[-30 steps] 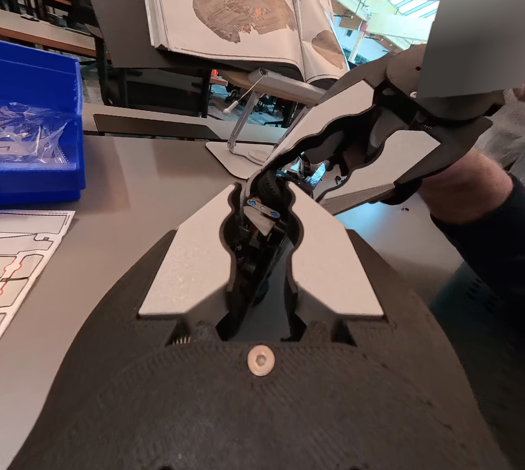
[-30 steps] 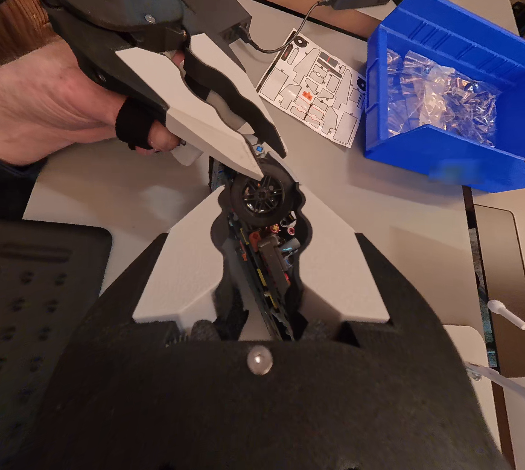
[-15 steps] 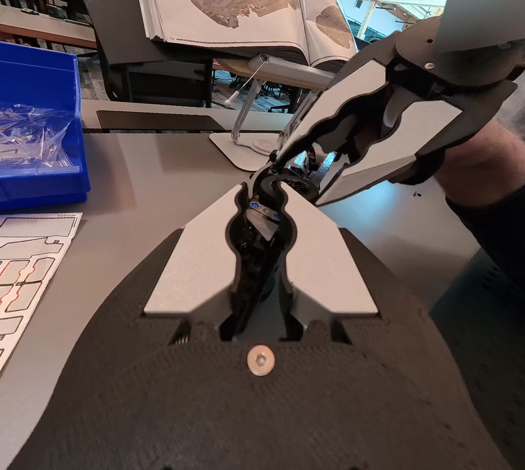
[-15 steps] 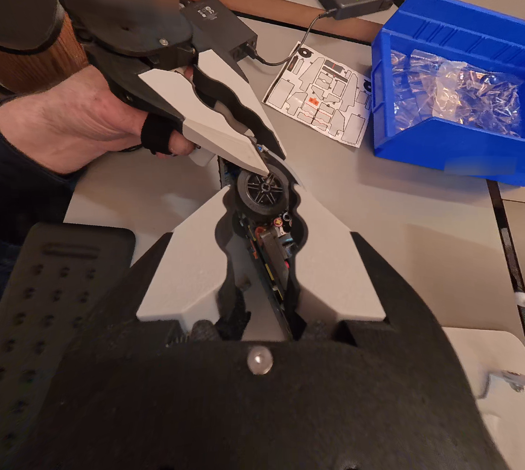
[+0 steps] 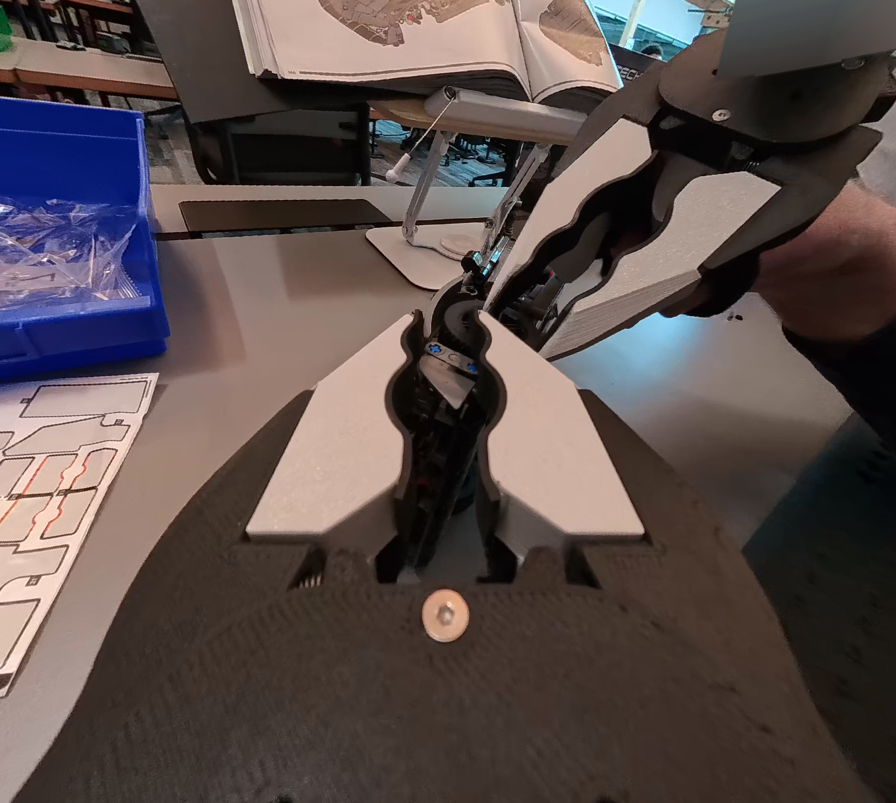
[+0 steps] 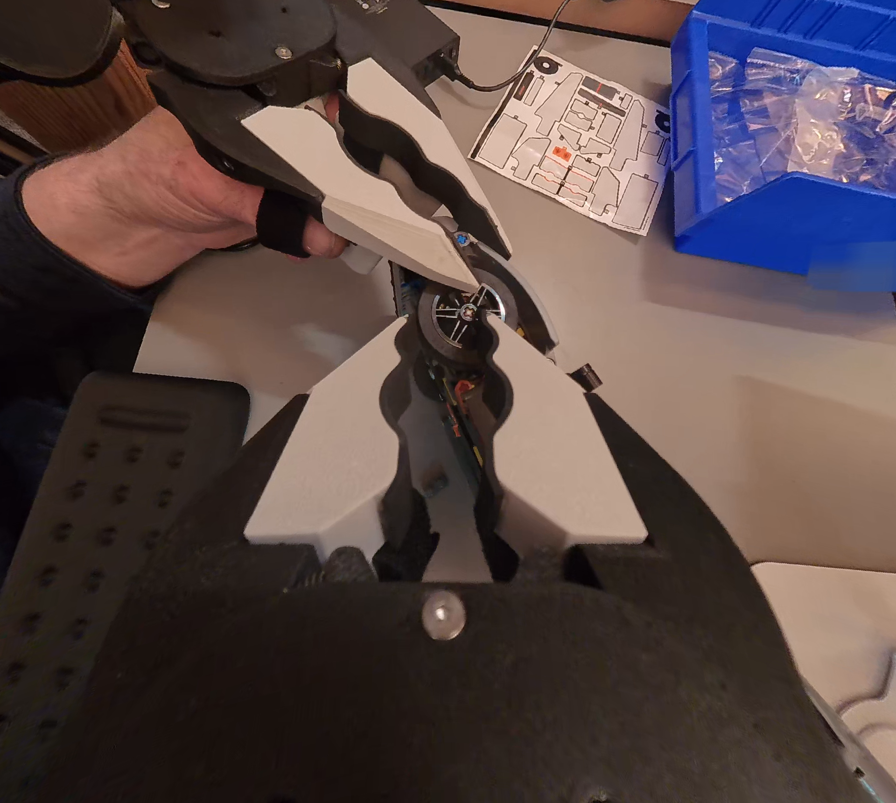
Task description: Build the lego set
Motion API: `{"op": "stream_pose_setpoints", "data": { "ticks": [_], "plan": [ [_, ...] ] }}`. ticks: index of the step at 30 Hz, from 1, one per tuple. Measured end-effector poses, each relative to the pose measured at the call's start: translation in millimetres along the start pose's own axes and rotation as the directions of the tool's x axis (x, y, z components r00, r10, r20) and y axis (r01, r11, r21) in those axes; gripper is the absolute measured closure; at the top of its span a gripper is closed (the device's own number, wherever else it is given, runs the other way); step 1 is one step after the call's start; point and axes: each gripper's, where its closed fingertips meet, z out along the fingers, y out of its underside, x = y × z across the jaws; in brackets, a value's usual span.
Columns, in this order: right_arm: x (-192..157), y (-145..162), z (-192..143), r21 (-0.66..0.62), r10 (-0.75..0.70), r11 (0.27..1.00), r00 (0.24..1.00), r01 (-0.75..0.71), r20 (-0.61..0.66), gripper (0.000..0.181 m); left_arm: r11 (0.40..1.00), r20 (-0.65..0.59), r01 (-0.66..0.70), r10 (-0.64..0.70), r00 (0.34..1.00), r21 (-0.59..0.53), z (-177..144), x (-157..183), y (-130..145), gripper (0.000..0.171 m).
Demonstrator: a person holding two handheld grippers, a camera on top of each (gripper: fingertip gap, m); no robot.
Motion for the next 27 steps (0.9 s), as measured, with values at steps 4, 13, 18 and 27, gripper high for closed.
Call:
{"op": "stream_pose_setpoints", "data": {
  "ticks": [4, 13, 18, 27],
  "plan": [
    [0, 0, 0, -0.016, -0.003, 1.000, 1.000, 0.003, 0.002, 0.159, 1.000, 0.002, 0.001, -0.001, 1.000, 0.012, 0, -1, 0, 0.155],
    [5, 0, -6, -0.036, 0.016, 0.999, 1.000, -0.016, 0.011, 0.168, 0.999, -0.003, -0.015, 0.015, 1.000, -0.040, -3, 1, 0, 0.147],
    [4, 3, -4, -0.095, 0.016, 0.995, 0.999, -0.013, 0.029, 0.181, 0.995, 0.015, -0.045, 0.047, 0.999, -0.094, -2, 1, 4, 0.149],
    [5, 6, -3, -0.183, 0.059, 0.982, 0.995, -0.045, 0.074, 0.181, 0.994, 0.015, -0.047, 0.049, 0.999, -0.095, -1, 2, 4, 0.150]
  ]
}}
